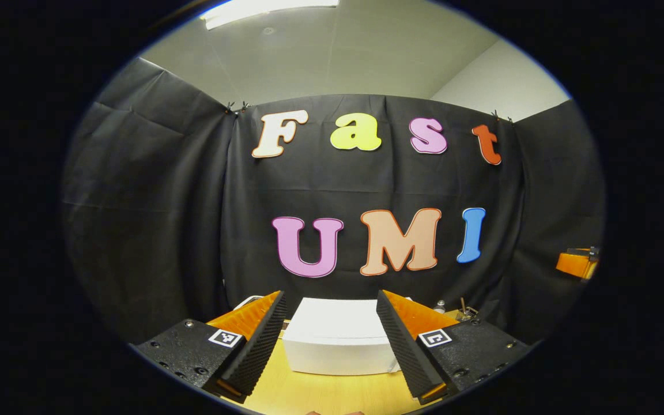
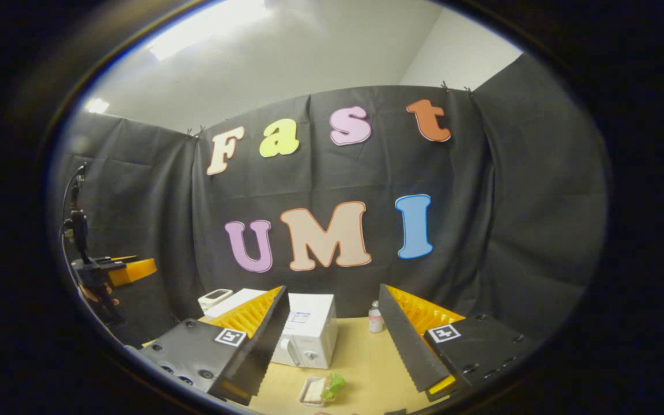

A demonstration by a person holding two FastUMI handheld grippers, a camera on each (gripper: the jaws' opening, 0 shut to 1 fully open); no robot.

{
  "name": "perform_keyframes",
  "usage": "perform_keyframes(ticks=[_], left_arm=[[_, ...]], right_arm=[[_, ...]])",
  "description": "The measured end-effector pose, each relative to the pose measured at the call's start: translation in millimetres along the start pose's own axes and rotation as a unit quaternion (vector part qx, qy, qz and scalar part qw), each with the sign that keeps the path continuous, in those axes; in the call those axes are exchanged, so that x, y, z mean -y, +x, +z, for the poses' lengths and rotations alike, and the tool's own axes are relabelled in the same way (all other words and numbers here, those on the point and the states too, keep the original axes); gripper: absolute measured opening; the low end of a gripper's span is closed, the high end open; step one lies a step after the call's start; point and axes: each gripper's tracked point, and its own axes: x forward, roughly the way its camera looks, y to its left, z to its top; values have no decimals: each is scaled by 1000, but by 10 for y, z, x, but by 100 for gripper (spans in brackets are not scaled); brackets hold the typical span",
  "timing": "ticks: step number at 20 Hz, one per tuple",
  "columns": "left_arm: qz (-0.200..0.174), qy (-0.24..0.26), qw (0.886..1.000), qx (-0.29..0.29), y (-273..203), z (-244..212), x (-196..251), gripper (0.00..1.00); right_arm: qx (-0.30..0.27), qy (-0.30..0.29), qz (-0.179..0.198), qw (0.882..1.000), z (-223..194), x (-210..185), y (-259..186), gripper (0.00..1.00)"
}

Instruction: Open the microwave oven with the left hand, put the food in, and close the microwave oven.

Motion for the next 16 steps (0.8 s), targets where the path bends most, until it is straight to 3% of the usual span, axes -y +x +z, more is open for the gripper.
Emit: perform_keyframes(ticks=[8, 16], left_arm=[[-40, -7, 999, -3, 118, -311, 211, 96], [-93, -38, 995, -24, 129, -1391, 432, 96]], right_arm=[[-9, 5, 5, 1000, -190, 46, 128, 92], [-4, 9, 13, 1000, -269, 19, 145, 91]])
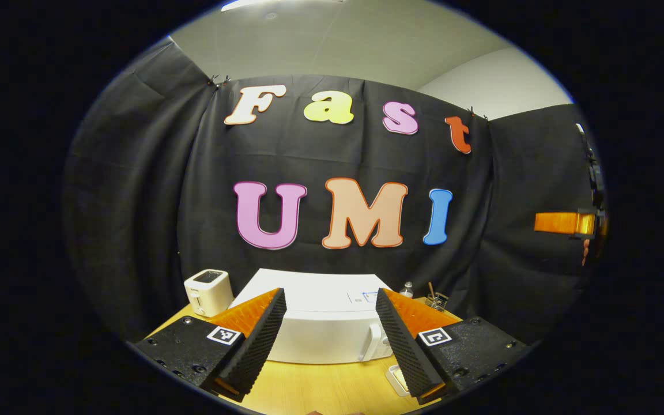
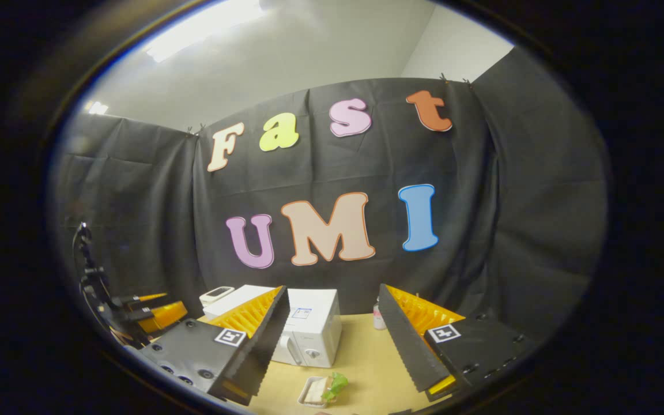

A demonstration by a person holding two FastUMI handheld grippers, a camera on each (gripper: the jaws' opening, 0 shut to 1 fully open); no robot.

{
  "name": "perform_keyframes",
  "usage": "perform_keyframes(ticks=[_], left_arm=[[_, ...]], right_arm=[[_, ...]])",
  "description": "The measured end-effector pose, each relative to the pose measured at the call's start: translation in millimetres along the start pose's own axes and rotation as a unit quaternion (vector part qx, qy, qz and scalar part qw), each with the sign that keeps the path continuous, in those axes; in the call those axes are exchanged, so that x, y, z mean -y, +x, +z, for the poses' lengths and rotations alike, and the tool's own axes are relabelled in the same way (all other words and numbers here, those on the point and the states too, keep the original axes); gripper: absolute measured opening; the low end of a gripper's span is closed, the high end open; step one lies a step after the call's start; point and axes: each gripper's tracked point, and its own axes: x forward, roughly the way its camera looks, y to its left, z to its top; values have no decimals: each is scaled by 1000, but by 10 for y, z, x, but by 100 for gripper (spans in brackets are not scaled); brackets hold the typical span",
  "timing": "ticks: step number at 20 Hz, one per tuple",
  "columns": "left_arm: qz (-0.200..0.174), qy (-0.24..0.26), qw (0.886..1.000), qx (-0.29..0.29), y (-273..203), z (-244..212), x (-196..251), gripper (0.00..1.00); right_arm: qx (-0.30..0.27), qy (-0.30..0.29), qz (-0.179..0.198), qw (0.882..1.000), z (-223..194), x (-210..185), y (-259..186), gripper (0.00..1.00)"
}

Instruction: Open the microwave oven with the left hand, put the food in, and close the microwave oven.

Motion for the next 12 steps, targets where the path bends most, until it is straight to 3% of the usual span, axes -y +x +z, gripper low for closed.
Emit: perform_keyframes(ticks=[5, 12], left_arm=[[-16, 16, 999, -40, 233, -969, 173, 96], [3, 58, 996, -73, 761, -2023, 298, 97]], right_arm=[[3, -2, -6, 1000, -31, 31, 2, 91], [15, -14, 8, 1000, -37, -17, -68, 91]])
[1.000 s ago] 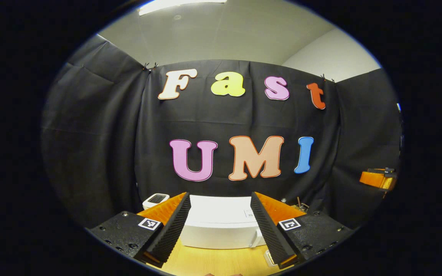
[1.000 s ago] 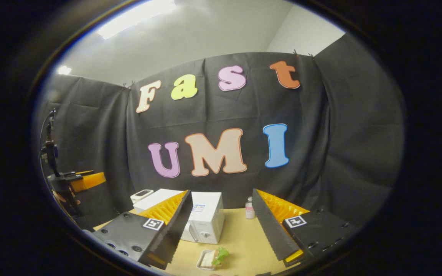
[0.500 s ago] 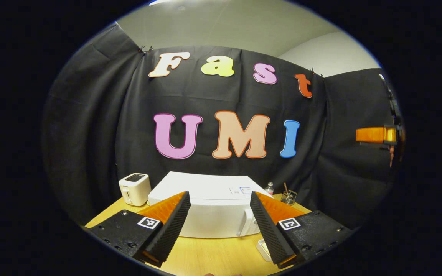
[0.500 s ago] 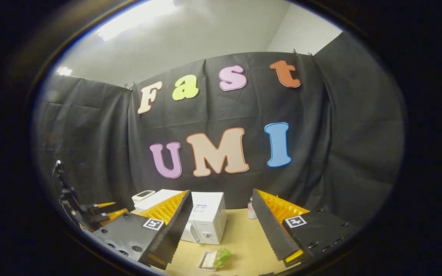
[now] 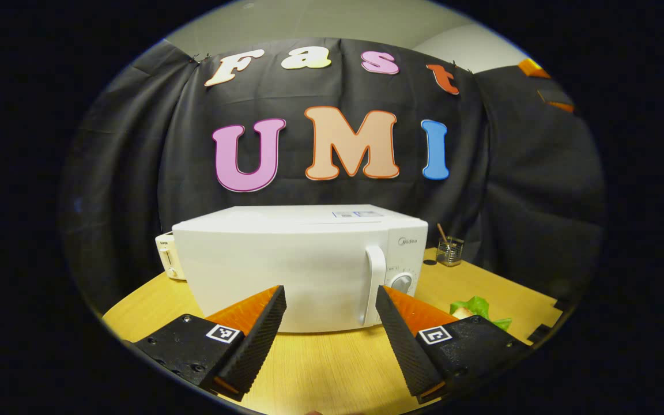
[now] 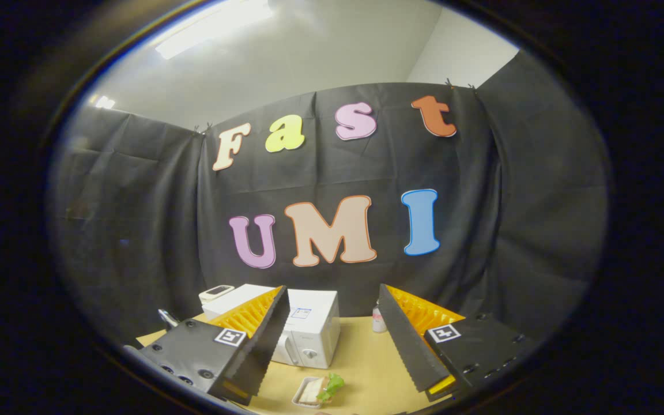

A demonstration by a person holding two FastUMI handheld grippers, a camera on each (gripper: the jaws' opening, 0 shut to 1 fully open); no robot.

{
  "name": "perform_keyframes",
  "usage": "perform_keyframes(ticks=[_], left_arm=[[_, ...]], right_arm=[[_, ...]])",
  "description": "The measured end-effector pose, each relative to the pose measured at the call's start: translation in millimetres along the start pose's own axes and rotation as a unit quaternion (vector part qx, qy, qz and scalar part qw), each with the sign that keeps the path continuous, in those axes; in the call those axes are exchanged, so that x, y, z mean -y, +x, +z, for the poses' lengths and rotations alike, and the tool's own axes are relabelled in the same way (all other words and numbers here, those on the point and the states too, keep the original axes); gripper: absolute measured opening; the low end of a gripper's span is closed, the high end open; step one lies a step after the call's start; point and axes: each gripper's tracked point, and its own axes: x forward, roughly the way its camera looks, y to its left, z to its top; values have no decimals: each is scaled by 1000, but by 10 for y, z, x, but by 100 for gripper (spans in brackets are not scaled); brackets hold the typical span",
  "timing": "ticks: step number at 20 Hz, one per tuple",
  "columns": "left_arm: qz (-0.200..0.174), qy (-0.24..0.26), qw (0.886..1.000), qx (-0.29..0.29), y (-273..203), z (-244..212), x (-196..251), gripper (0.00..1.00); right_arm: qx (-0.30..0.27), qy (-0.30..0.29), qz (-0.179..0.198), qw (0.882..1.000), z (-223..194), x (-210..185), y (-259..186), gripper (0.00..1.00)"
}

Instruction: Open the microwave oven with the left hand, put the food in, and close the microwave oven.

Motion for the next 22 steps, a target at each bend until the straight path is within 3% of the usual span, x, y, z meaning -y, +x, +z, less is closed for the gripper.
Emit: perform_keyframes(ticks=[3, 10, 22], left_arm=[[8, 27, 1000, -10, 281, -244, 65, 96], [15, 5, 999, -38, 790, -580, 110, 98], [-9, -11, 999, -29, 833, -563, 217, 94]], right_arm=[[-3, -5, 2, 1000, -69, 12, -4, 91], [-24, -8, -4, 1000, -230, 133, 51, 91], [-33, 8, -14, 999, -407, 299, 173, 91]])
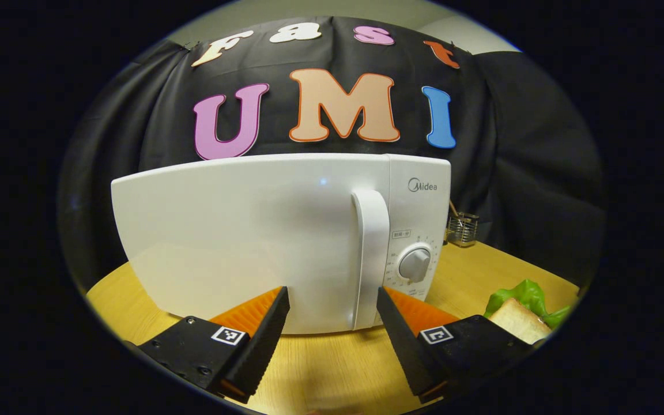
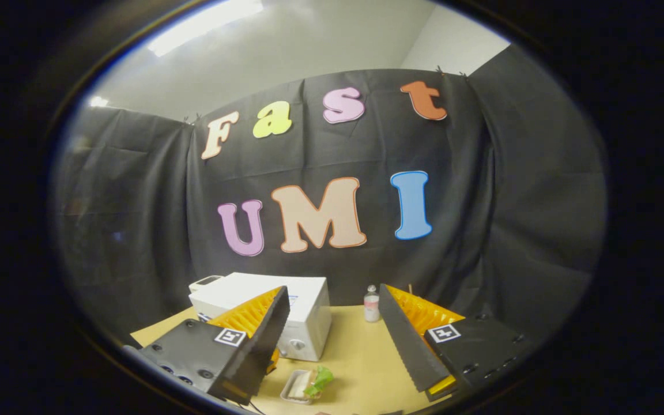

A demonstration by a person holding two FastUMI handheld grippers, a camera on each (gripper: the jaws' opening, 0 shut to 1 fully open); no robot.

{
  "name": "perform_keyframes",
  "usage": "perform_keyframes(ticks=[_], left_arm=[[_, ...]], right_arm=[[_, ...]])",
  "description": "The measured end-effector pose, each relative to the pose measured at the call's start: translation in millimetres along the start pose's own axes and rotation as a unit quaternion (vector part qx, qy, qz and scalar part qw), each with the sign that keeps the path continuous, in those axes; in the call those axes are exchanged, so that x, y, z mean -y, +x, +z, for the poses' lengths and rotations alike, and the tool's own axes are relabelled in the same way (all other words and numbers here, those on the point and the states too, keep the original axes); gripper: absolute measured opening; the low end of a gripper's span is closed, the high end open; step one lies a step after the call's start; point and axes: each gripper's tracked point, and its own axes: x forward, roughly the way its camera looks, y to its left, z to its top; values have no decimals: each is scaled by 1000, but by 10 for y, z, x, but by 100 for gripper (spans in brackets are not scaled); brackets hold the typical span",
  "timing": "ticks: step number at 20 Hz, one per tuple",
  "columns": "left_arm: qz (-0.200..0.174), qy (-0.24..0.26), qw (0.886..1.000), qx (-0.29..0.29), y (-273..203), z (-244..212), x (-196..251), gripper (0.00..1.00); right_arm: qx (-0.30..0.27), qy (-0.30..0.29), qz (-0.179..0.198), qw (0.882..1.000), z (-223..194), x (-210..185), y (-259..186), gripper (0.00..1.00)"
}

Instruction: Open the microwave oven with the left hand, put the food in, and close the microwave oven.

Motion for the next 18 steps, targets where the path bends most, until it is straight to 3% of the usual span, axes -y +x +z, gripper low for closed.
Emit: perform_keyframes(ticks=[3, 4, 6, 7, 8, 11, 13, 16, 17, 18], left_arm=[[-20, -10, 1000, 12, 37, 58, 116, 92], [-19, -10, 1000, 9, 74, 48, 121, 82], [-16, -13, 1000, 4, 121, 45, 138, 75], [-15, -16, 1000, 3, 142, 37, 158, 73], [-13, -19, 1000, 2, 167, 31, 167, 67], [-45, -44, 998, 5, 222, 12, 341, 64], [-33, -40, 999, -1, 246, -42, 336, 67], [-25, -15, 1000, -5, 278, -42, 359, 58], [-12, -9, 1000, -4, 281, -37, 287, 55], [-10, -13, 1000, -5, 288, -48, 266, 39]], right_arm=[[-4, 1, -1, 1000, -42, 12, 12, 92], [-7, 0, -2, 1000, -62, 9, 22, 92], [-15, -5, -4, 1000, -119, 19, 16, 91], [-17, -7, -5, 1000, -140, 26, 16, 98], [-19, -9, -5, 1000, -154, 32, 15, 92], [-21, -10, -6, 1000, -160, 57, 17, 92], [-21, -12, -6, 1000, -170, 81, 21, 92], [-22, -10, -7, 1000, -207, 128, 23, 92], [-24, -7, -6, 1000, -239, 138, 31, 92], [-26, -6, -4, 1000, -266, 148, 39, 92]])
